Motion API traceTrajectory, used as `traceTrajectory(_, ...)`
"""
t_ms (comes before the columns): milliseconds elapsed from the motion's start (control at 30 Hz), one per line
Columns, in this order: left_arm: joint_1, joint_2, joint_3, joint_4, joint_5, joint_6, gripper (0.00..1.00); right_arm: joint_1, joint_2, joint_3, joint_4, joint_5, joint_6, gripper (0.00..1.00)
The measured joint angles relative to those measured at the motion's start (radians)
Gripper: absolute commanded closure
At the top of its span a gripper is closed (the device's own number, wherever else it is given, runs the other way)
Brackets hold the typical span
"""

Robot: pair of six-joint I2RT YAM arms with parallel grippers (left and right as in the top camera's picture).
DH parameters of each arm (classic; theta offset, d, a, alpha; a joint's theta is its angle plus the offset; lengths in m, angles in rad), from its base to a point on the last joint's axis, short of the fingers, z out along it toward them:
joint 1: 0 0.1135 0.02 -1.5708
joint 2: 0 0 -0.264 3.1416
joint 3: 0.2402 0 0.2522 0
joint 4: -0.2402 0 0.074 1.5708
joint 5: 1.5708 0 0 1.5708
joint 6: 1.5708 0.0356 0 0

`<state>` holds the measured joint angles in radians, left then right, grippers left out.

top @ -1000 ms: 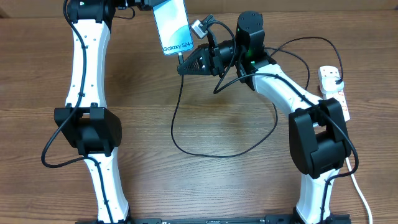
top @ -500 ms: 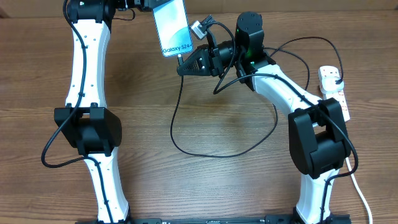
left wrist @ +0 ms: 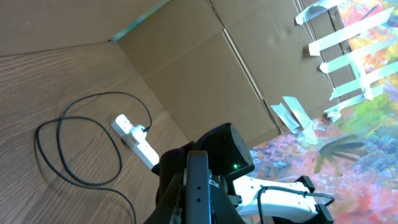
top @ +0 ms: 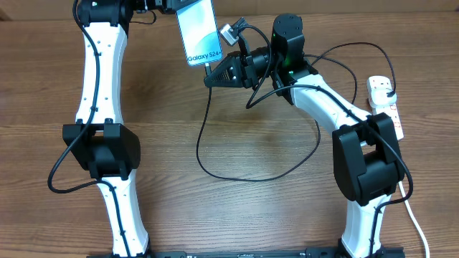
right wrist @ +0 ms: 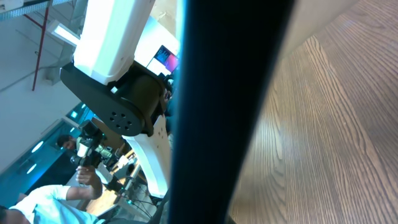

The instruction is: Plug charger to phone and switch on socket

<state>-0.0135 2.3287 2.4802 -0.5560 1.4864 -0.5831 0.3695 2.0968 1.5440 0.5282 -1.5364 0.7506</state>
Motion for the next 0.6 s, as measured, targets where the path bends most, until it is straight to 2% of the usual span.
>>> traceTrajectory(600,0.000,0.000,0.000,-0.018,0.000,0.003,0.96,0.001,0.000,0.000,0.000,0.005,-0.032,0.96)
